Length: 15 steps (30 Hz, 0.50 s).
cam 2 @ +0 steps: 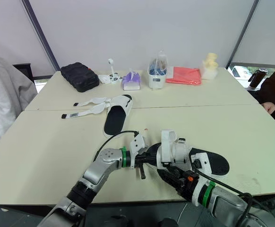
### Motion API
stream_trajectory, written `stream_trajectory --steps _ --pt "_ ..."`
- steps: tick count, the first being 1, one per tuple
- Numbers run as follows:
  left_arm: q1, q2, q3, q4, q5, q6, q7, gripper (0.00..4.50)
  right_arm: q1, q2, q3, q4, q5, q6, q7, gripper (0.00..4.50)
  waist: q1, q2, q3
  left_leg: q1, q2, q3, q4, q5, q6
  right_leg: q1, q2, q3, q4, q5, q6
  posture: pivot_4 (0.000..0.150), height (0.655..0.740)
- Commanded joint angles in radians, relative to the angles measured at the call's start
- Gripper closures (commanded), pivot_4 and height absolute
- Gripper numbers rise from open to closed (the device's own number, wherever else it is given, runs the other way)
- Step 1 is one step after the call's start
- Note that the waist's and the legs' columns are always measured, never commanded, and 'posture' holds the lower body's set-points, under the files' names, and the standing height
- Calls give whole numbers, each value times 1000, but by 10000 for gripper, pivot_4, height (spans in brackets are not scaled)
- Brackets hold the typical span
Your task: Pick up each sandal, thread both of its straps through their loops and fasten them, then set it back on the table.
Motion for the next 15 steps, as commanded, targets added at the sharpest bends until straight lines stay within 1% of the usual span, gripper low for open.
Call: stream_trajectory --steps 1,2,9,12,15 --pt "31 0 -52 48 13 30 -18 45000 -14 42 -57 -11 35 -47 -56 41151 0 0 0 0 0 0 0 0 0 0 0 0 0 0 0 1500 7400" --pt "31 0 -52 49 13 30 -18 45000 -12 52 -64 -8 46 -48 -67 44730 0 0 0 0 0 0 0 0 0 0 0 0 0 0 0 1500 7400" --pt "29 -5 -50 53 13 30 -18 45000 44 45 -70 -24 107 -28 -45 44730 2 0 0 -1 0 0 0 0 0 0 0 0 0 0 1 1500 7400" --pt "30 -7 -48 54 12 32 -19 45000 79 16 -70 -42 133 -16 -1 44730 3 1 0 -1 -1 0 0 0 0 -1 -1 0 0 -1 1 1500 7400" --pt "31 -8 -47 55 11 34 -19 45000 121 -39 -57 -64 120 -5 62 44730 3 0 0 -1 -1 0 -1 0 0 -1 -1 0 0 -1 2 1500 7400"
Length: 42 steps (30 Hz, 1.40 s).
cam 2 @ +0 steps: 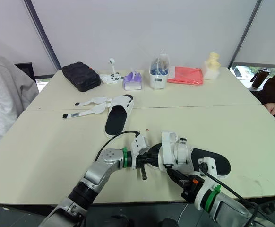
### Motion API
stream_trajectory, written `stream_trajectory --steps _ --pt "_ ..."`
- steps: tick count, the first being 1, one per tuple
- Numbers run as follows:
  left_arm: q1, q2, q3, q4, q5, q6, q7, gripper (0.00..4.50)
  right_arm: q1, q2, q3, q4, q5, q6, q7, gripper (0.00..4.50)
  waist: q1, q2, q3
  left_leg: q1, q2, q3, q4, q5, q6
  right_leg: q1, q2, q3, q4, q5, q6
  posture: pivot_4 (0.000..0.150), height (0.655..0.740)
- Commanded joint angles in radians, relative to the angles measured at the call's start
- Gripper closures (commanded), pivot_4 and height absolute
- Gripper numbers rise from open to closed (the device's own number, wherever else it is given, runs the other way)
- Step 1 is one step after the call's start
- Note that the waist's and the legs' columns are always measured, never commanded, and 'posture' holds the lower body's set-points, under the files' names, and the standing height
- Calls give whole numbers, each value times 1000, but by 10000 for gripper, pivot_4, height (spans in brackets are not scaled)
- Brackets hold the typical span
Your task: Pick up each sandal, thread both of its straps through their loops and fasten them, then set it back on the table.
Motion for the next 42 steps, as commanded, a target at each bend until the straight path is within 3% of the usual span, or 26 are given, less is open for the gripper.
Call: stream_trajectory --steps 1,9,18,42 --pt "31 3 -47 46 12 35 -12 45000 43 -56 3 -61 9 -3 78 44730 0 0 0 0 0 0 0 0 0 0 0 0 0 0 0 1500 7400" --pt "31 2 -46 50 9 37 -17 45000 62 -79 -18 -53 -49 -67 119 44730 0 0 0 0 0 0 0 0 0 0 0 0 0 0 0 1500 7400" --pt "31 5 -46 54 -1 43 -23 45000 59 -115 -51 -74 -40 -108 175 678 1 -1 0 -2 0 0 0 0 0 -1 0 0 -1 0 1 1500 7400" --pt "31 0 -43 33 -11 73 -8 45000 -45 -99 34 -22 -56 -86 137 678 -2 -1 0 -2 0 0 0 0 0 -2 0 0 -1 0 0 1500 7400"
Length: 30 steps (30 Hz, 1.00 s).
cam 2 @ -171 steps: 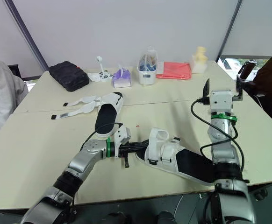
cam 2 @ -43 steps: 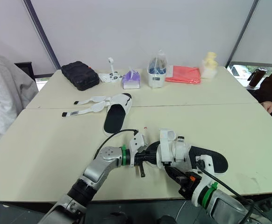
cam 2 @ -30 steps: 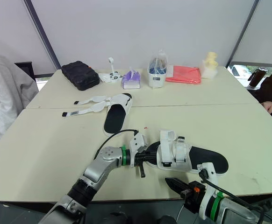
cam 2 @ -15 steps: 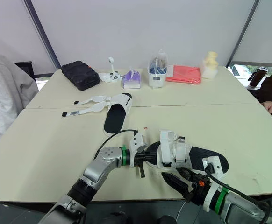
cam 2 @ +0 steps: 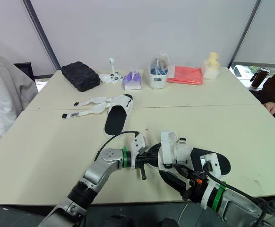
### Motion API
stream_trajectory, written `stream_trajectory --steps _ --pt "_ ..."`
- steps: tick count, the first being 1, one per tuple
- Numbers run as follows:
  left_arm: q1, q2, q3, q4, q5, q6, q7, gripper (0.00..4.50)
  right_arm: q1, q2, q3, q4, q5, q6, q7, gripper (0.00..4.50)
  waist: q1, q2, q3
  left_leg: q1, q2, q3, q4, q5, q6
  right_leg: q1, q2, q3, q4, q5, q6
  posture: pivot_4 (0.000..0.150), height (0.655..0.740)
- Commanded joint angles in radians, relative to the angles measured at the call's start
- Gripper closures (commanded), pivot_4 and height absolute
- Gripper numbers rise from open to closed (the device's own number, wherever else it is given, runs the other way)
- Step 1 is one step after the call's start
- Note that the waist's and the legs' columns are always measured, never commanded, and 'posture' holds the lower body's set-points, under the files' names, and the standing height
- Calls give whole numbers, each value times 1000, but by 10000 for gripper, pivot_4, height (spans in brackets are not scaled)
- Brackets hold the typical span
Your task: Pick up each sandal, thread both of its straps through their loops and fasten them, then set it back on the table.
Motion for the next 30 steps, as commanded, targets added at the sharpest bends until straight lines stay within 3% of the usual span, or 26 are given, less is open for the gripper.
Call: stream_trajectory --steps 1,4,11,23,30 --pt "32 -2 -46 40 10 48 -7 45000 -20 7 24 5 -1 3 -8 678 0 0 0 0 0 0 0 0 0 0 0 0 0 0 0 1500 7400" --pt "32 -3 -47 39 12 46 -4 45000 -25 4 38 21 -28 8 -9 9554 0 0 0 1 0 0 0 0 0 0 0 0 0 0 0 1500 7400" --pt "31 -4 -44 46 13 39 -1 45000 -53 18 52 42 -26 27 -41 44724 0 0 -1 1 0 0 0 0 0 0 0 0 0 0 0 1500 7400" --pt "31 -7 -44 51 15 33 0 45000 -11 -9 47 31 -28 36 -10 44724 0 0 0 1 0 0 0 0 0 0 0 0 0 0 0 1500 7400" --pt "29 -7 -43 57 17 31 -2 45000 86 -114 47 -15 -7 81 94 44724 4 0 0 0 0 -1 0 0 0 0 0 -1 0 0 0 1500 7400"
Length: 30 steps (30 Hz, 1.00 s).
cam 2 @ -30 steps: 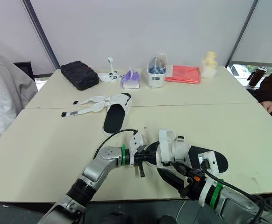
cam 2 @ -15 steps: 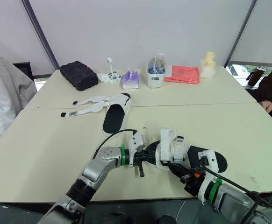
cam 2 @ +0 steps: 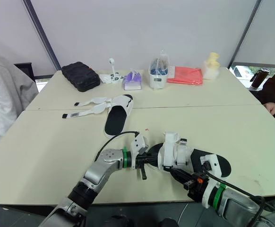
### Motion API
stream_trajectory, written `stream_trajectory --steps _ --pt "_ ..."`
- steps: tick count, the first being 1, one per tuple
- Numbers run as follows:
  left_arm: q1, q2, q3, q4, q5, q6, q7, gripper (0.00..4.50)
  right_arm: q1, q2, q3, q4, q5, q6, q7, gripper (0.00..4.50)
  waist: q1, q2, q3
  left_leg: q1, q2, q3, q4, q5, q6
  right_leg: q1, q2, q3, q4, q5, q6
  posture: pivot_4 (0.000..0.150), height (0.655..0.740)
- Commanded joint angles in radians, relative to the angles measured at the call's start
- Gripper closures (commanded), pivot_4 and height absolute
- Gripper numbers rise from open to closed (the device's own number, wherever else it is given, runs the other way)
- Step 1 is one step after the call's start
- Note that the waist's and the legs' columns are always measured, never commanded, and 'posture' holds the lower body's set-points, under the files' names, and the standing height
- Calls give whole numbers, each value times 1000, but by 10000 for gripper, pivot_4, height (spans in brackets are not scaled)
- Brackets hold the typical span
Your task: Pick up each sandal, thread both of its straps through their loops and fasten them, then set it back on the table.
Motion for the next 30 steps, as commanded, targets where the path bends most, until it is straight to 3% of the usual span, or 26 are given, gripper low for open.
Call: stream_trajectory --steps 1,12,17,24,30 --pt "27 2 -45 50 17 32 -7 45000 52 -45 7 -66 36 32 83 44724 0 1 0 -1 0 0 0 0 0 -1 0 0 0 0 0 1500 7400" --pt "29 2 -44 57 14 30 -17 45000 141 -189 -61 -136 73 57 261 44724 1 -2 1 -2 0 0 1 0 0 0 -1 0 -2 0 0 1500 7400" --pt "22 3 -41 67 13 26 -23 45000 104 -218 -115 -150 159 55 297 44724 1 -2 1 -2 0 0 0 -1 1 1 -1 -1 -6 0 0 1500 7400" --pt "10 1 -40 84 13 17 -19 45000 -154 -80 -103 3 443 -15 9 44724 1 -1 1 -4 0 0 0 -1 3 2 -1 0 -11 2 -1 1500 7400" --pt "7 1 -39 89 17 13 -8 45000 -252 -2 -78 96 506 -45 -178 44724 6 1 0 -4 0 0 0 -2 3 1 -1 0 -12 2 -1 1500 7400"
